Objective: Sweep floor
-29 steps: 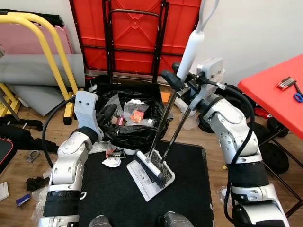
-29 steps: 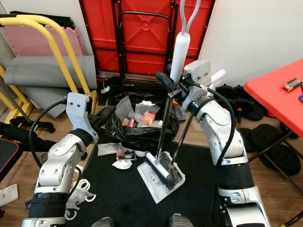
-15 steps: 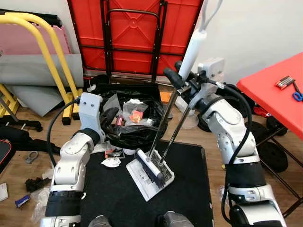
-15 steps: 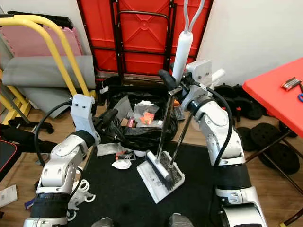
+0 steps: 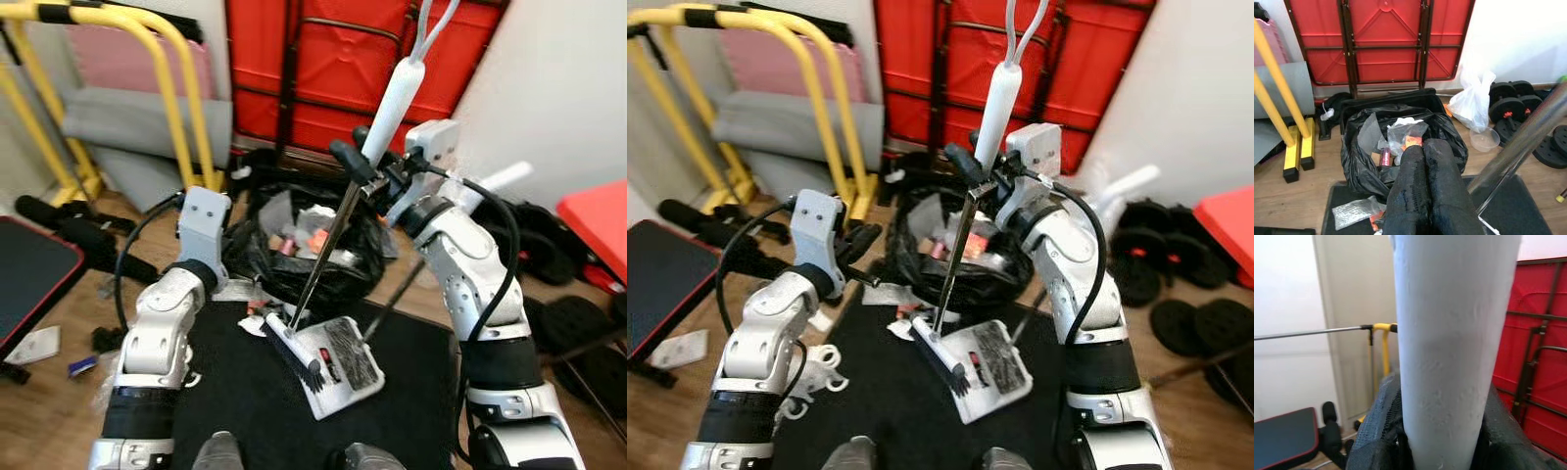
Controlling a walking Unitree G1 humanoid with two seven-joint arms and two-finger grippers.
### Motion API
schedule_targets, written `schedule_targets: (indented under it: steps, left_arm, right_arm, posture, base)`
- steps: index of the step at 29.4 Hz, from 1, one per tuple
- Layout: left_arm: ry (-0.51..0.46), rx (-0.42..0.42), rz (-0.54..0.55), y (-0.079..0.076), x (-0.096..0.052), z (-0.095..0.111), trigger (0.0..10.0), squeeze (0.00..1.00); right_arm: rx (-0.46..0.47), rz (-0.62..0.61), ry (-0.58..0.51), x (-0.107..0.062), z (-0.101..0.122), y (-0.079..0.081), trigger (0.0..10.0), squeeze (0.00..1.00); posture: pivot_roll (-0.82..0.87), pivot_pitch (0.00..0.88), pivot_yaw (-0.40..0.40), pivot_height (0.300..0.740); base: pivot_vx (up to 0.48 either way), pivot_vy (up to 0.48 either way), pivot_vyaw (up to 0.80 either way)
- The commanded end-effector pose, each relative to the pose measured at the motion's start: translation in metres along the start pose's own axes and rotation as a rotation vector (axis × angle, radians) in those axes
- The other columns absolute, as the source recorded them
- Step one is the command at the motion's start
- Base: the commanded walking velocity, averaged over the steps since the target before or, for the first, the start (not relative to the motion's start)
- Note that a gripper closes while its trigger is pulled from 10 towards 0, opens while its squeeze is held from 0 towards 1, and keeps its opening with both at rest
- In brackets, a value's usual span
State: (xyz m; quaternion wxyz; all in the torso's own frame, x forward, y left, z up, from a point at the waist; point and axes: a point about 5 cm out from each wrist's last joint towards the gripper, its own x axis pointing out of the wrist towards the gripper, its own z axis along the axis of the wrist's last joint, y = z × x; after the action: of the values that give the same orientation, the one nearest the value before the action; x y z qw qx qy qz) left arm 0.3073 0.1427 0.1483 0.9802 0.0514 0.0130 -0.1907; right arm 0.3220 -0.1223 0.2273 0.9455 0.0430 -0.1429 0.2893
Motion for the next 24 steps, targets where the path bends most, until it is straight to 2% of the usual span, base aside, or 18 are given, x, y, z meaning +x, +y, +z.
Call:
schedule_targets:
  steps: [1, 12, 24]
  left_arm:
    - [0.037, -0.001, 0.104, 0.003, 0.001, -0.006, 10.0, 0.0]
    - [0.048, -0.013, 0.096, 0.003, 0.003, -0.006, 10.0, 0.0]
    - [0.064, -0.018, 0.095, 0.002, 0.004, -0.006, 10.0, 0.0]
  right_arm:
    - [-0.004, -0.003, -0.058, -0.001, 0.01, 0.0, 10.0, 0.0]
    - [-0.018, -0.132, -0.038, 0.0, 0.004, -0.01, 10.0, 0.0]
    - [-0.03, -0.188, -0.026, 0.0, 0.002, -0.016, 10.0, 0.0]
  posture:
    - [-0.14, 0.068, -0.124, 0.74]
    - [-0.13, 0.069, -0.125, 0.74]
    - [-0.13, 0.072, -0.127, 0.74]
  base:
    - [0.0, 0.0, 0.8]
    - [0.0, 0.0, 0.0]
    - [0.0, 0.0, 0.0]
